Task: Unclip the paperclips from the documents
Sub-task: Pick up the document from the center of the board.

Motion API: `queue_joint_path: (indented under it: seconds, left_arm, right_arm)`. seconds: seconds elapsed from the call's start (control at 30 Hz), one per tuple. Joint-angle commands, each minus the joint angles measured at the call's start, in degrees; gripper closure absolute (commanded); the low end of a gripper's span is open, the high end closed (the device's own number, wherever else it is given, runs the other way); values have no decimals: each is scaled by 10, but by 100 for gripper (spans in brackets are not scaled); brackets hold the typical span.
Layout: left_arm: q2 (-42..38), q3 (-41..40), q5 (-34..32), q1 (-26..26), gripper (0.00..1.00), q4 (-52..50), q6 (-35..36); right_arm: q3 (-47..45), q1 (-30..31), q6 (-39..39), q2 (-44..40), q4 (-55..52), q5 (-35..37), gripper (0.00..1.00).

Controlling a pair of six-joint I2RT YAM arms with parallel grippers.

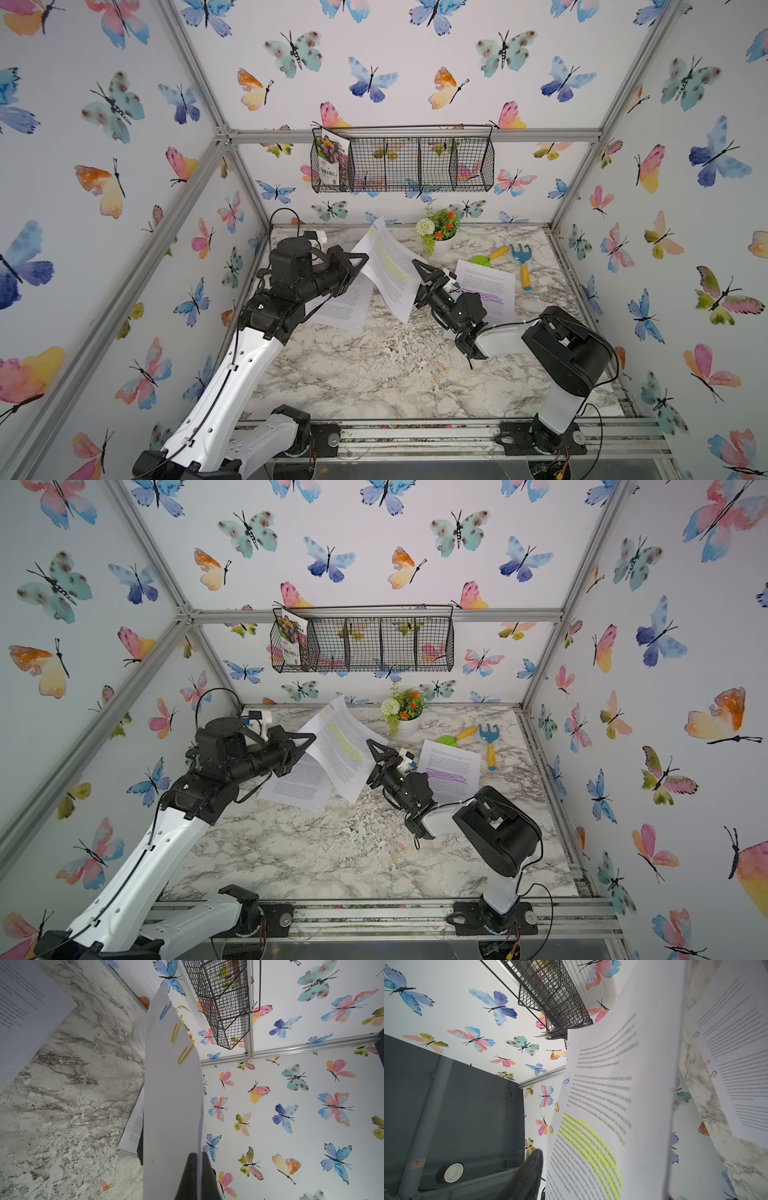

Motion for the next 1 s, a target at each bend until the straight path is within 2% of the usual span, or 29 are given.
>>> queue_joint_path:
  seconds: [0.0,0.2,0.4,0.5,0.57,0.97]
  left_arm:
    - [-24,5,11,-1,100,-35,25]
    - [-40,-24,18,-1,100,-37,26]
    - [-49,-28,22,-1,100,-54,47]
    - [-50,-33,34,0,100,-56,56]
    - [-50,-33,63,-1,100,-55,65]
    - [-36,-5,85,0,100,-112,141]
  right_arm:
    - [-15,-22,-22,-20,3,-26,39]
    - [2,-41,-62,-40,-63,-78,45]
    - [8,-50,-57,-19,-61,-128,48]
    - [25,-59,-62,-2,-59,-170,57]
    - [41,-66,-66,9,-60,-202,60]
    - [56,-130,-62,37,-29,-346,46]
